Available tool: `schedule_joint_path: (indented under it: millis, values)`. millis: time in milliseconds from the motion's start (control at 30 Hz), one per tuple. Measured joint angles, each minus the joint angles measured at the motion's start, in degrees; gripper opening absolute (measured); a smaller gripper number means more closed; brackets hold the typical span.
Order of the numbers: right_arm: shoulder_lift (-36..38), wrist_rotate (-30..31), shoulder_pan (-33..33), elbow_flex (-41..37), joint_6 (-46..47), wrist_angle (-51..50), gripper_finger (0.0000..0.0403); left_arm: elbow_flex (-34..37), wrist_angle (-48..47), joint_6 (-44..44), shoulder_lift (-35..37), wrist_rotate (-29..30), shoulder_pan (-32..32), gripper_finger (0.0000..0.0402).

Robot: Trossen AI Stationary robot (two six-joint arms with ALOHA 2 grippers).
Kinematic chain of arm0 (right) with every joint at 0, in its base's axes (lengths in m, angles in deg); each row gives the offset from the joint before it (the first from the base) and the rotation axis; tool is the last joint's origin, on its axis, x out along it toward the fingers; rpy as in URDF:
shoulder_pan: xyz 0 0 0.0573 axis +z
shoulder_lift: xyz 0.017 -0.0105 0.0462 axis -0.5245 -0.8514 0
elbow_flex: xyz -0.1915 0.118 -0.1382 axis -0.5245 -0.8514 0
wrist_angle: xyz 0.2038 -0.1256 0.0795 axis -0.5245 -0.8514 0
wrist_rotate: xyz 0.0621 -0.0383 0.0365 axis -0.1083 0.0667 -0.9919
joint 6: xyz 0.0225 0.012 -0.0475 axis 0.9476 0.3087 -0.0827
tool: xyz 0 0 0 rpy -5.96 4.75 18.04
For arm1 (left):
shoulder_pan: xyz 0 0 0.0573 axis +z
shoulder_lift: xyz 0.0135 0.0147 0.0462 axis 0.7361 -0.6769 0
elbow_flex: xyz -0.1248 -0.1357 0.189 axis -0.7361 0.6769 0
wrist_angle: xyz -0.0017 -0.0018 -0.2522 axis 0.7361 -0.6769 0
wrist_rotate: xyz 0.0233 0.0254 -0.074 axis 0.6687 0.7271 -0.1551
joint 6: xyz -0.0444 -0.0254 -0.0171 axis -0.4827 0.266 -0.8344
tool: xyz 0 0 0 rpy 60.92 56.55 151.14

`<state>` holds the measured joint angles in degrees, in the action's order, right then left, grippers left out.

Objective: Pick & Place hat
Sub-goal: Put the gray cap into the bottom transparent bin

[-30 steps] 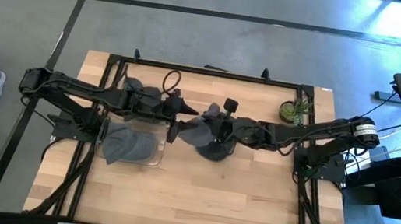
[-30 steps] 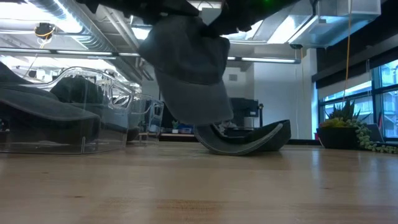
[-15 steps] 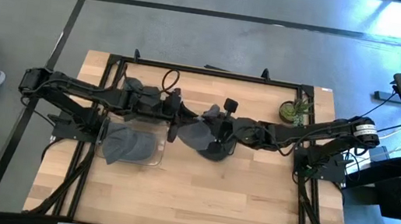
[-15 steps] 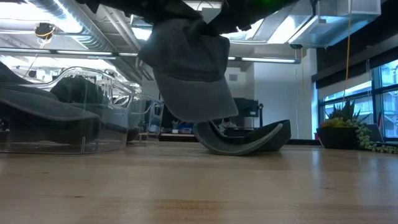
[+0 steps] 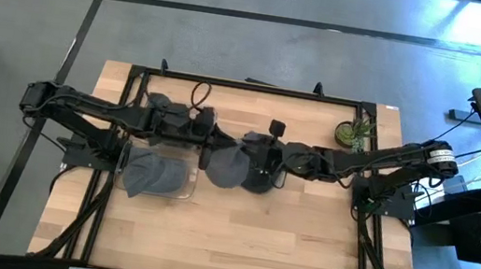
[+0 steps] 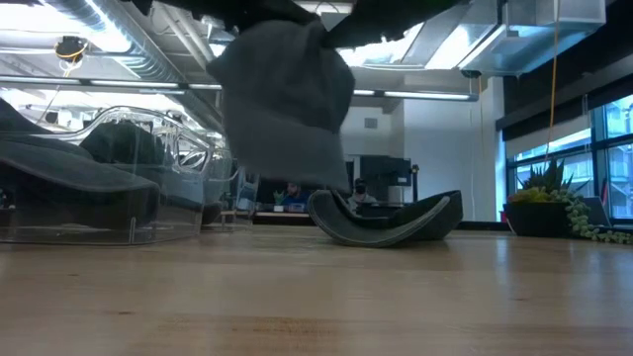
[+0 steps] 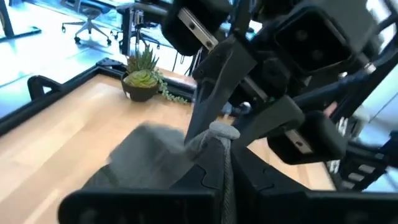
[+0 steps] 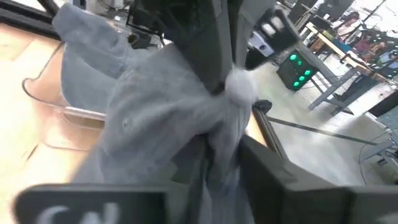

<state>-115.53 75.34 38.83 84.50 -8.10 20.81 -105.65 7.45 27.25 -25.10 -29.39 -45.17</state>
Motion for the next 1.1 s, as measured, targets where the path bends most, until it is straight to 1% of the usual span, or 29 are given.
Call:
schedule_joint_path:
  millis: [67,167,267,333,400,500,633,767,833,933,1100]
  values:
    - [1.5,3.5,0.7,0.0,0.7,-2.0,0.0127,0.0,0.1,-1.8,1.6,1.6,-0.5,0.0005]
    - [5.0,10.0,2.1,0.0,0.8,-6.5,0.0157,0.0,-1.6,-4.3,5.1,6.4,-1.7,0.0005]
    - [9.0,14.6,3.2,0.0,3.0,-12.8,0.0173,-0.1,-5.5,-7.0,9.1,12.2,-3.6,0.0004]
    - [11.5,16.1,3.6,0.0,6.5,-17.9,0.0178,0.0,-7.5,-9.3,11.3,16.9,-5.8,0.0004]
    - [13.9,16.4,3.7,-0.3,9.9,-22.1,0.0179,0.0,-10.0,-11.6,13.1,21.2,-8.8,0.0004]
    - [16.8,16.6,3.7,-2.4,13.1,-24.5,0.018,-0.4,-12.4,-14.3,14.6,27.5,-13.8,0.0004]
    - [19.1,16.6,3.7,-5.5,14.9,-24.3,0.018,-4.2,-17.4,-15.1,15.3,39.1,-21.0,0.0004]
    - [19.7,16.4,3.7,-6.4,16.4,-24.3,0.018,-8.0,-21.0,-15.5,14.4,50.2,-28.6,0.0004]
    - [19.7,15.1,3.7,-6.4,16.5,-24.5,0.018,-9.9,-23.5,-17.6,13.8,54.8,-32.1,0.0004]
    - [19.7,13.6,3.7,-6.4,16.3,-24.6,0.018,-12.1,-27.5,-22.0,12.8,60.5,-36.7,0.0004]
    - [19.7,12.7,3.7,-6.4,16.2,-24.7,0.018,-13.8,-35.8,-30.3,12.2,66.0,-42.9,0.0004]
